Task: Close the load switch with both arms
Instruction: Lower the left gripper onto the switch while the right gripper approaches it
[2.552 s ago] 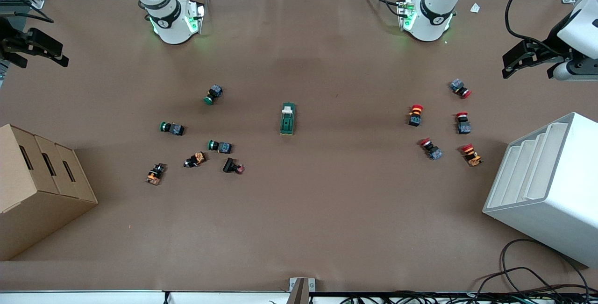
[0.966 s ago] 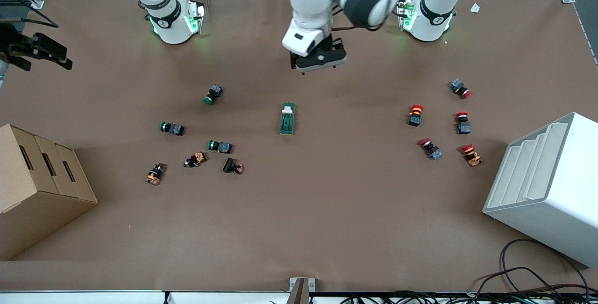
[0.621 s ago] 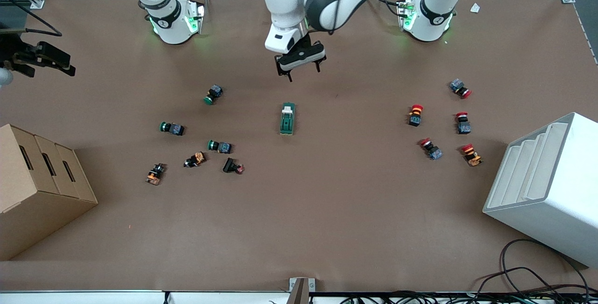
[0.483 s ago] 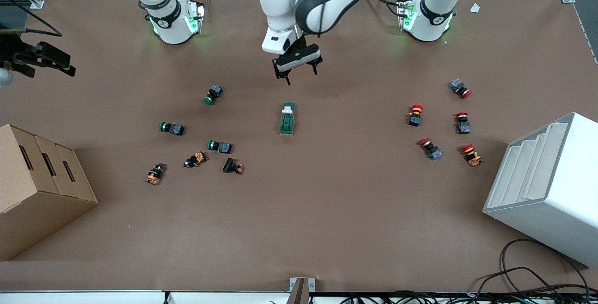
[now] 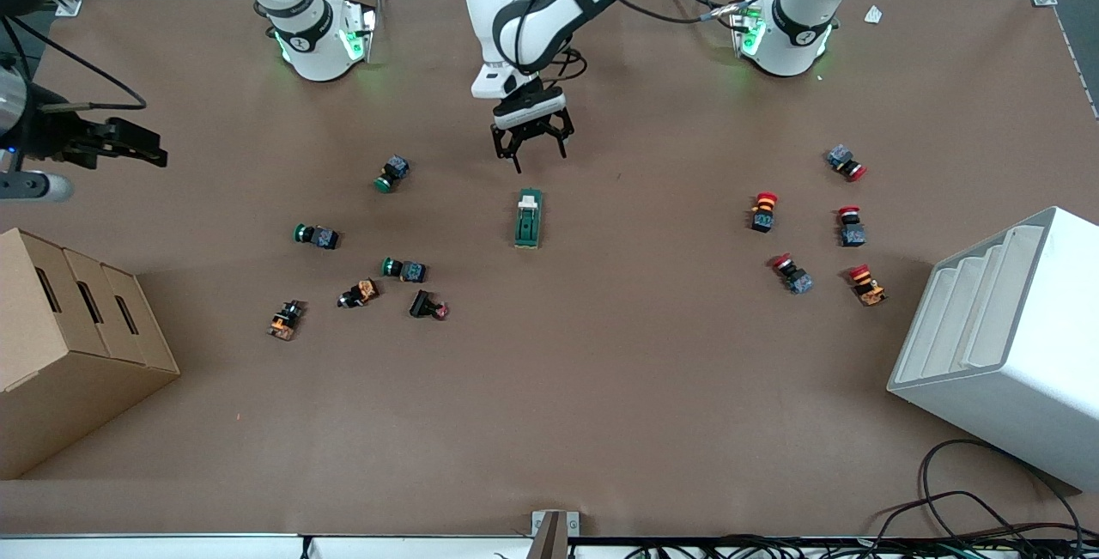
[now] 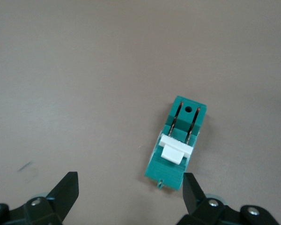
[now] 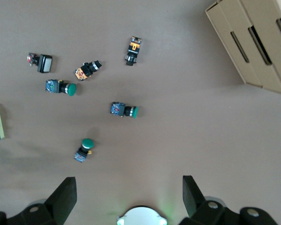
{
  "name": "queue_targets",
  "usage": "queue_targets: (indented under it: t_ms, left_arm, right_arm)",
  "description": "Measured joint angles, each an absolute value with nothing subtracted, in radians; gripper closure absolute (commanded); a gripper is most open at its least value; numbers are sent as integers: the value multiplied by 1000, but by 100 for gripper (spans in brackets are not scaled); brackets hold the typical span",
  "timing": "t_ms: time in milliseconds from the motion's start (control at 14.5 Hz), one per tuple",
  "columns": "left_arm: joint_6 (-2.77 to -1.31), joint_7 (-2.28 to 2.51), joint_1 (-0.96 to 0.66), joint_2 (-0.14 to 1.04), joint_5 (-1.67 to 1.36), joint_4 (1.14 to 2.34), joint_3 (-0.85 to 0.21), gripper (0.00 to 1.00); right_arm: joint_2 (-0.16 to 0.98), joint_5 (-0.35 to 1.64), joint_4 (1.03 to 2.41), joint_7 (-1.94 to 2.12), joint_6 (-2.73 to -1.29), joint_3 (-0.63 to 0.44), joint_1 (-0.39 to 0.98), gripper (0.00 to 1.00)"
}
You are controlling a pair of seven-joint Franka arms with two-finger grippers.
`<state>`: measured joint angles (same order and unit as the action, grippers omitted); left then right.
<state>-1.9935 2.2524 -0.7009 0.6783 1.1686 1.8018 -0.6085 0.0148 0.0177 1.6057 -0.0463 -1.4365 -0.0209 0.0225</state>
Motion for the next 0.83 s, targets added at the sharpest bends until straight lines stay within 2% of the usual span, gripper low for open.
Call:
queue_targets:
  t_ms: [345,621,828]
  left_arm:
    - [-1994,2425,-715,758,1457,1840,-609,2]
    - [-1993,2436,-718,790,1582,1847,-604,2]
    - [-1992,2442,-718,822,1687,1849,-593,2]
  right_arm:
    - [23,79,1650,-432,-1519,-13,189,0]
    - [45,129,1763,-693,-1709,-10,314,0]
    - [102,147,1806,-906,-1847,-8,437,0]
